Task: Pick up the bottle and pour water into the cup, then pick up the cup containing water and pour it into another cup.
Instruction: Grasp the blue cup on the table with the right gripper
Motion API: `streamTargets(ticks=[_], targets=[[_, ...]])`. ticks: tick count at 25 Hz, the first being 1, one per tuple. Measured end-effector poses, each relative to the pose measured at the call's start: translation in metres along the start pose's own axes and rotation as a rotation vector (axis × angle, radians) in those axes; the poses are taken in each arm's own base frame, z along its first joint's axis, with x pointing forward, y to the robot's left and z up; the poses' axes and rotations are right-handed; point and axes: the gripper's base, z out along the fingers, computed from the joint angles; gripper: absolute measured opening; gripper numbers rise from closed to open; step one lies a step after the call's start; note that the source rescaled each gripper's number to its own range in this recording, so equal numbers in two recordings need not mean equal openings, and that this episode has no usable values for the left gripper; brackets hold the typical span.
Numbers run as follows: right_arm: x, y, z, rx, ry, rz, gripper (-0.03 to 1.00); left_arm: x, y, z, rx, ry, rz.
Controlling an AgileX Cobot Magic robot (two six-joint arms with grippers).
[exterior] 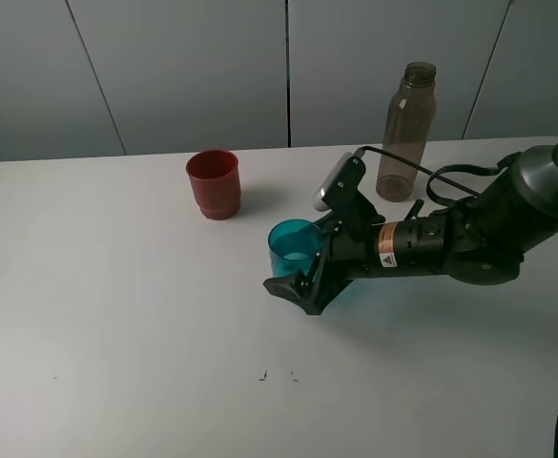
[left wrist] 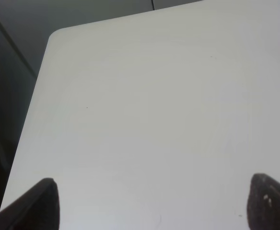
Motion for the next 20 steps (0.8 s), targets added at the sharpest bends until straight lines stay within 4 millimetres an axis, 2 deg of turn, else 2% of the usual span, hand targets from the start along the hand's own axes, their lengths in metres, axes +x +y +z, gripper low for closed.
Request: streamTargets(ticks=[20], targets=[[-0.002,0.000,0.011,-0.016,-0.011,-0.007,1.00,0.000,0.000,0.000,0.000,0.000,0.000]])
